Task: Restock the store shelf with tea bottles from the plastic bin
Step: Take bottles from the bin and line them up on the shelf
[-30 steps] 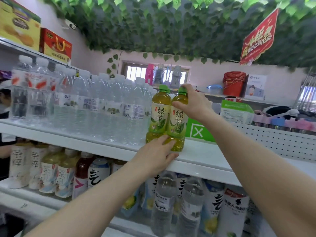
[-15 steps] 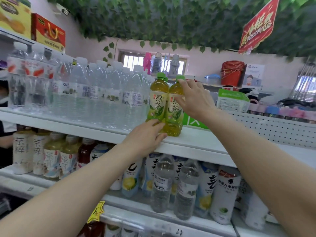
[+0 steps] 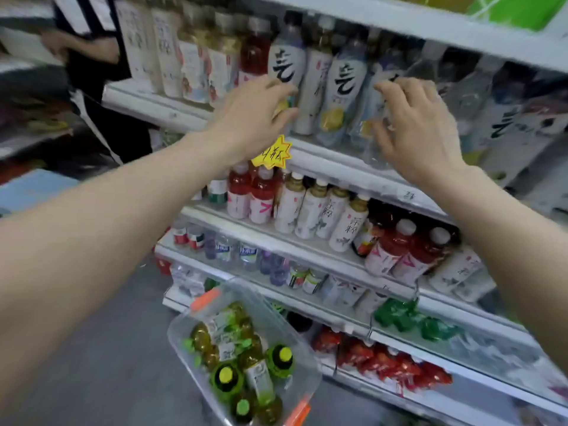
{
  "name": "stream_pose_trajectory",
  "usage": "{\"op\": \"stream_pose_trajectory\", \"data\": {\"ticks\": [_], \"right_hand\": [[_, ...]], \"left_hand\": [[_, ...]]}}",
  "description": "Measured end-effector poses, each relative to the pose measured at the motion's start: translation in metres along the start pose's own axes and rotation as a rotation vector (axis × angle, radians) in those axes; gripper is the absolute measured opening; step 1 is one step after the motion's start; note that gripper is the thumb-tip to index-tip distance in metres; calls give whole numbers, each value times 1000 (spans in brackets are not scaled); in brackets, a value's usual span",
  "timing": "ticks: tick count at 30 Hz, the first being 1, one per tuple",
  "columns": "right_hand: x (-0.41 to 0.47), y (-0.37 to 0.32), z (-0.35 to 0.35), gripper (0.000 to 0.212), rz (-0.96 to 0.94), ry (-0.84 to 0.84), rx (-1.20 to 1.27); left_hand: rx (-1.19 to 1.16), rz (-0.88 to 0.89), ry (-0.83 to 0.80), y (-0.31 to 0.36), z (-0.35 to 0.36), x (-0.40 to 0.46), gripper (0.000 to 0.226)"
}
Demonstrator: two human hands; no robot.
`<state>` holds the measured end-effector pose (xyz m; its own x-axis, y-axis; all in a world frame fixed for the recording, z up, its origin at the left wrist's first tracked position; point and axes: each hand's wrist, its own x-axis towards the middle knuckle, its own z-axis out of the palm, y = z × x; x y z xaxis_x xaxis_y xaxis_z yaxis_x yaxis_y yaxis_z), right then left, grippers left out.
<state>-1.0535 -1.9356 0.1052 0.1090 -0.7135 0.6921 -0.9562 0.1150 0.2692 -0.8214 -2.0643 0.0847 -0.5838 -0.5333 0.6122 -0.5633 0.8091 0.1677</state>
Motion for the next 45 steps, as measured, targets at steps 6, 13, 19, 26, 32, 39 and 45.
{"op": "stream_pose_trajectory", "data": {"ticks": [6, 13, 19, 26, 32, 39, 45], "right_hand": [[-126, -108, 95, 42, -53, -272, 187], [-263, -209, 190, 46, -36, -666, 436], [-351, -249, 266, 60, -22, -1131, 372], [-385, -282, 327, 64, -56, -1312, 317], [-389, -289, 337, 68, 76, -1404, 401], [-342, -276, 303, 50, 453, -1361, 742], [-257, -280, 295, 55, 515, -1180, 1108]], "left_hand": [[-71, -203, -188, -68, 77, -159, 43], [-178, -415, -491, -83, 171, -327, 38], [-240, -494, -661, -71, 254, -404, 38], [-214, -524, -754, -61, 315, -458, 43], [-160, -460, -704, -60, 326, -466, 19], [-431, -721, -740, -59, 308, -444, 40], [-848, -1006, -639, -50, 291, -405, 70]]}}
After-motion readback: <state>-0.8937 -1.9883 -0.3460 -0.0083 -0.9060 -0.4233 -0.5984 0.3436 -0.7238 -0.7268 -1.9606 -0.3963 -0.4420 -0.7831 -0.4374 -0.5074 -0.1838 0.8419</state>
